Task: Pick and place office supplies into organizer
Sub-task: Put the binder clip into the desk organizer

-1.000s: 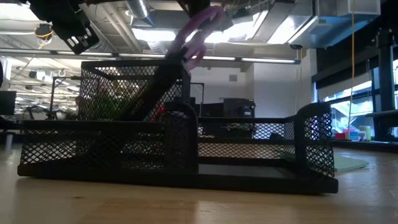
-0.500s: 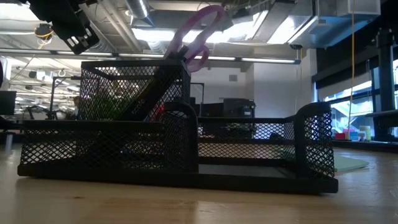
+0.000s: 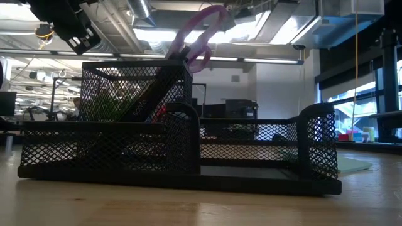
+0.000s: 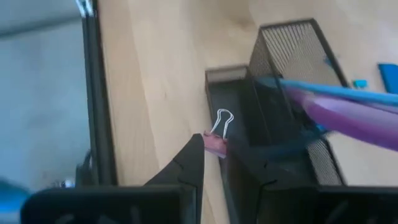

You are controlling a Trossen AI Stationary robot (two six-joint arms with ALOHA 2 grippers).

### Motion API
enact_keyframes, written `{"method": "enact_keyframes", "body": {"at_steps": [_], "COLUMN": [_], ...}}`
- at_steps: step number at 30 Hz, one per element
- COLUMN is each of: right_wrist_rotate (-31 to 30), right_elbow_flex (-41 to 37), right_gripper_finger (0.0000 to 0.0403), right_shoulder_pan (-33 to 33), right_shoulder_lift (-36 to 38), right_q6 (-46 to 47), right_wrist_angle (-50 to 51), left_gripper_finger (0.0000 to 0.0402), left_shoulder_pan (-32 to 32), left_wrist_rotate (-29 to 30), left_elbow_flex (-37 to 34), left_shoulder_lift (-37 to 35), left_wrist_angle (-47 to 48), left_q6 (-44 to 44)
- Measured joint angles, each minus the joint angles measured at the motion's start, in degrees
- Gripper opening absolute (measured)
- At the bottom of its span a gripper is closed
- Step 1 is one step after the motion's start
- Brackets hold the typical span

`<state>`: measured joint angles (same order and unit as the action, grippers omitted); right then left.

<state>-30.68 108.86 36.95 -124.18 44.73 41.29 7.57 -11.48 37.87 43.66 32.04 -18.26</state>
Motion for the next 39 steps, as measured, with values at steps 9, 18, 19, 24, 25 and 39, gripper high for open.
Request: {"method": "enact_keyframes", "body": {"at_steps": [9, 18, 19, 24, 25, 39], "right_wrist_rotate": [-2.5, -2.9, -2.8, -2.6, -2.4, -2.1], "right_elbow_flex": [-12.0, -14.6, -14.6, -14.6, -14.6, -14.6], "right_gripper_finger": [0.0054, 0.0054, 0.0054, 0.0059, 0.0062, 0.0080], "right_shoulder_pan": [-1.3, -3.6, -3.8, -4.7, -4.9, -5.3], "right_shoulder_lift": [0.0, 0.1, 0.1, 0.1, 0.1, 0.1], "right_q6": [-1.8, -3.1, -3.4, -3.4, -3.4, -3.2], "right_wrist_angle": [-17.5, -17.8, -17.8, -17.6, -17.5, -17.5], "left_gripper_finger": [0.0095, 0.0095, 0.0095, 0.0095, 0.0095, 0.0095], "left_shoulder_pan": [0.0, 0.0, 0.0, 0.0, 0.0, 0.0], "left_wrist_rotate": [0.0, 0.0, 0.0, 0.0, 0.0, 0.0], "left_elbow_flex": [0.0, 0.0, 0.0, 0.0, 0.0, 0.0], "left_shoulder_lift": [0.0, 0.0, 0.0, 0.0, 0.0, 0.0], "left_wrist_angle": [0.1, 0.4, 0.4, 0.4, 0.4, 0.5], "left_q6": [-0.2, -0.5, -0.5, -0.5, -0.5, -0.5]}}
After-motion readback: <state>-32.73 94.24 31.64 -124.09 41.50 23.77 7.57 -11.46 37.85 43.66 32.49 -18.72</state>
